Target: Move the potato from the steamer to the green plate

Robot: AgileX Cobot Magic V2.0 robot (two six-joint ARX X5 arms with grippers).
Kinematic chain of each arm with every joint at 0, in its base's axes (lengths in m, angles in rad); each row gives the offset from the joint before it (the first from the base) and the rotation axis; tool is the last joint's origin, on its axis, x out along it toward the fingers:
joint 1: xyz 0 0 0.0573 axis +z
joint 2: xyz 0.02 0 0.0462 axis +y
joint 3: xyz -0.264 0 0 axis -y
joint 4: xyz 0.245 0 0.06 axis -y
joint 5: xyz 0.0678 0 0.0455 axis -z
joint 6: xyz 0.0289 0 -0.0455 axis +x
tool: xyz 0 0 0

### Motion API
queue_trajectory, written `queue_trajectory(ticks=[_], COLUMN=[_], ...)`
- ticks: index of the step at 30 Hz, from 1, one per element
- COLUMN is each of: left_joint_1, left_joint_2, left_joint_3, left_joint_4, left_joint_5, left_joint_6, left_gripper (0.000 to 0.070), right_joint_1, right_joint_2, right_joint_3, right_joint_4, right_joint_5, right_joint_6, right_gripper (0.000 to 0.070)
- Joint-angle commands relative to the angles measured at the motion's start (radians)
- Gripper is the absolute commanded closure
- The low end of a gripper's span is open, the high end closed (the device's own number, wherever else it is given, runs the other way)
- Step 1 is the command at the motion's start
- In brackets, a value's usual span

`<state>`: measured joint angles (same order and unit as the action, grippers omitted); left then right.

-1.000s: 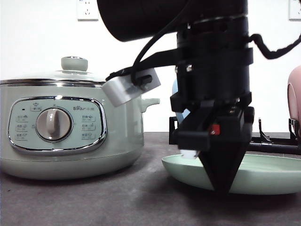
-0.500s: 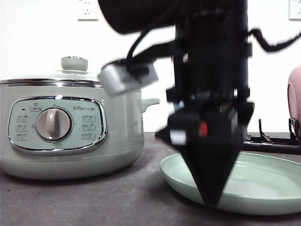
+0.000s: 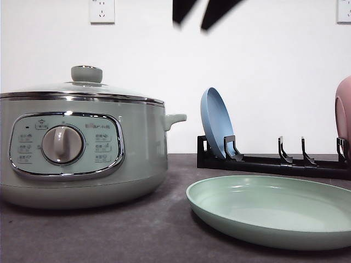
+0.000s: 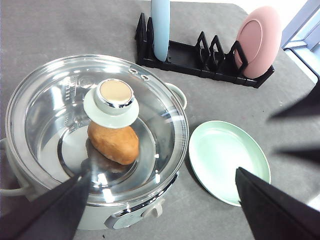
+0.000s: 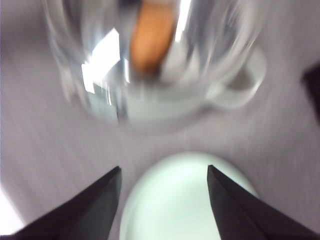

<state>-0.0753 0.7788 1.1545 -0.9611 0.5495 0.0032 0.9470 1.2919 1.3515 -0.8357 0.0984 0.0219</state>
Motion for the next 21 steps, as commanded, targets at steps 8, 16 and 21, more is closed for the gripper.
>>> queue_trajectory(ticks=[8, 16, 21], left_joint_1=[-0.002, -0.002, -0.002], left_joint_2=[0.005, 0.005, 0.005], left_joint_3=[0.020, 0.020, 0.020], left_joint_4=[0.011, 0.011, 0.011], left_joint_5=[0.004, 0.004, 0.004], left_joint_6=[0.011, 0.011, 0.011], left_gripper=[0.0105, 0.0105, 0.0105], right_joint_1=[-0.142, -0.172, -0.172], right_joint_2=[-0.046, -0.045, -0.045], right_joint_3=[0.038, 0.038, 0.038], right_joint_4=[0.050, 0.034, 0.034], right_joint_5=[-0.421, -0.475, -0.475], right_joint_6=[-0.006, -0.008, -0.008], right_gripper=[0.0359, 0.0359, 0.0359])
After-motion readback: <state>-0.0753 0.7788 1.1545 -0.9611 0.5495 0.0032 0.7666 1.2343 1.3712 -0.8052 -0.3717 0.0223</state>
